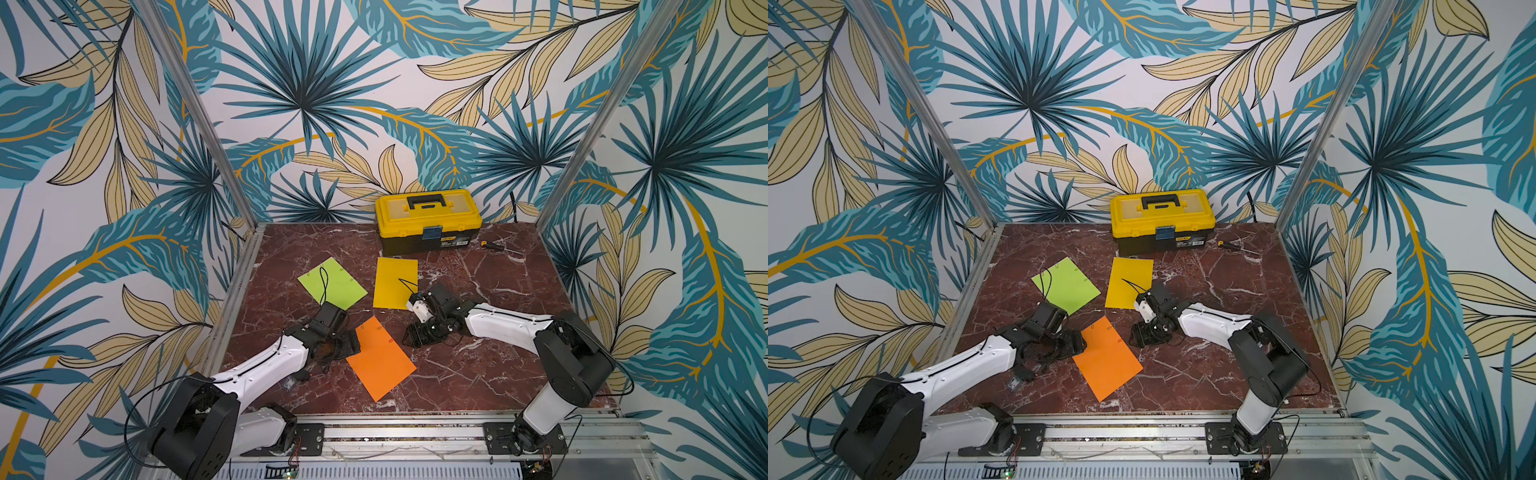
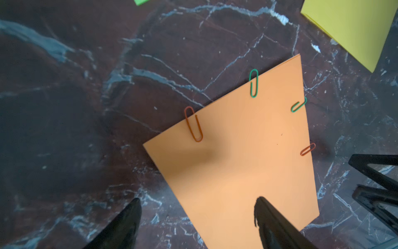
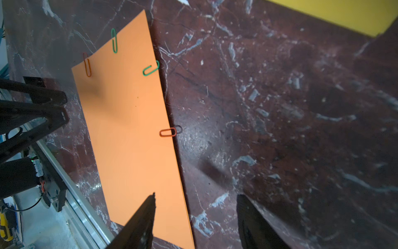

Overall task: Unclip the paperclips from the documents
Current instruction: Adjust the document at the center of the board.

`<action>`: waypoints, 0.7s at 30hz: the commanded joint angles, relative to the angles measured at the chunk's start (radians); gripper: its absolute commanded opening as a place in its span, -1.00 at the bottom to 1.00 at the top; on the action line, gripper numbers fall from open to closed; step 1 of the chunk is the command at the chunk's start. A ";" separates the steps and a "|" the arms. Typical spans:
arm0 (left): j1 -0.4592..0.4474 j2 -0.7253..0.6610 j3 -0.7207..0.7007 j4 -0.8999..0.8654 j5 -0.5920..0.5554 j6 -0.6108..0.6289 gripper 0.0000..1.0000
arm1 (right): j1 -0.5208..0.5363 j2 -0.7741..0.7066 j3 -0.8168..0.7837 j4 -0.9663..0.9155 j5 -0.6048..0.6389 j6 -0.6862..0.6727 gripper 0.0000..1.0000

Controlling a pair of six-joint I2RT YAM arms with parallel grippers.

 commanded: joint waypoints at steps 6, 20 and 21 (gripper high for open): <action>-0.002 0.075 0.025 0.079 0.007 0.044 0.64 | 0.012 0.056 0.010 -0.023 -0.010 -0.001 0.25; -0.014 0.150 0.037 0.100 0.115 0.085 0.52 | 0.046 0.065 0.000 -0.078 -0.101 -0.009 0.25; -0.017 0.154 0.038 0.100 0.122 0.086 0.52 | 0.049 0.060 -0.007 -0.082 -0.103 -0.006 0.25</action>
